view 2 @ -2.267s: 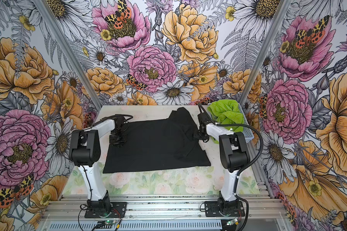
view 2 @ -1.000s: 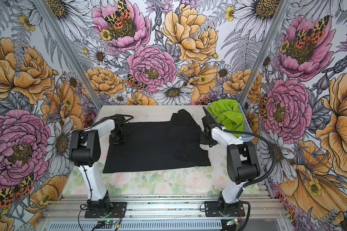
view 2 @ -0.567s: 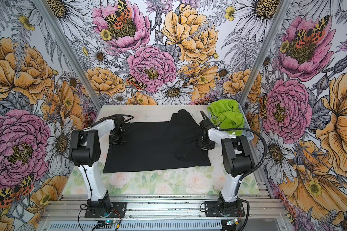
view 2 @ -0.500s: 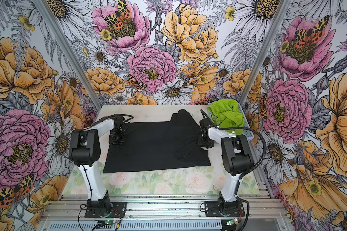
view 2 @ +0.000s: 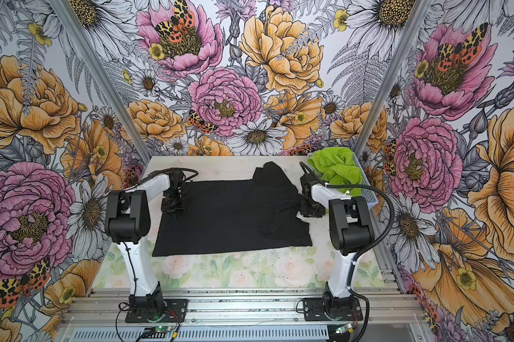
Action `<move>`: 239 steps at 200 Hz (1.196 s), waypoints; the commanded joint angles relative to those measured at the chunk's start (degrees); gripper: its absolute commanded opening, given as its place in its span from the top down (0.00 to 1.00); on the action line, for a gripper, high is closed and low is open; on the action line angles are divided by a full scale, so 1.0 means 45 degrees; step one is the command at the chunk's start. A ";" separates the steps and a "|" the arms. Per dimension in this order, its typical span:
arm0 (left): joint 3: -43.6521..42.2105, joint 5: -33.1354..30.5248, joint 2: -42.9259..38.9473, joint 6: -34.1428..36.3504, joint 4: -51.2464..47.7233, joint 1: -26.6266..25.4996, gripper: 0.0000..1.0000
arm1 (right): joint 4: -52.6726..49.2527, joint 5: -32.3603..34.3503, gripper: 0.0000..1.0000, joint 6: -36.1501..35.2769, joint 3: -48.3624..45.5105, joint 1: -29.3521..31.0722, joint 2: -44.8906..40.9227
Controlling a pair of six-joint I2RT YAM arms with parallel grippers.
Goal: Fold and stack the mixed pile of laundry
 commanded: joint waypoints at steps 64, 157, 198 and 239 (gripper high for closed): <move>-0.0267 -0.1444 0.1027 0.0558 0.0621 0.0503 0.77 | -0.0185 -0.4084 0.59 0.0183 -0.1478 0.0090 -0.2944; -0.0181 -0.1209 0.1109 0.0672 0.0651 0.0622 0.78 | 0.0418 -0.2901 0.61 -0.0237 -0.2634 0.0740 -0.1943; -0.0237 -0.1219 0.1056 0.0666 0.0644 0.0645 0.78 | 0.0828 -0.2883 0.64 0.0218 -0.2494 0.0591 -0.2198; -0.0329 -0.1243 0.1007 0.0705 0.0651 0.0684 0.78 | 0.0815 -0.2814 0.64 0.0409 -0.2335 0.0464 -0.2760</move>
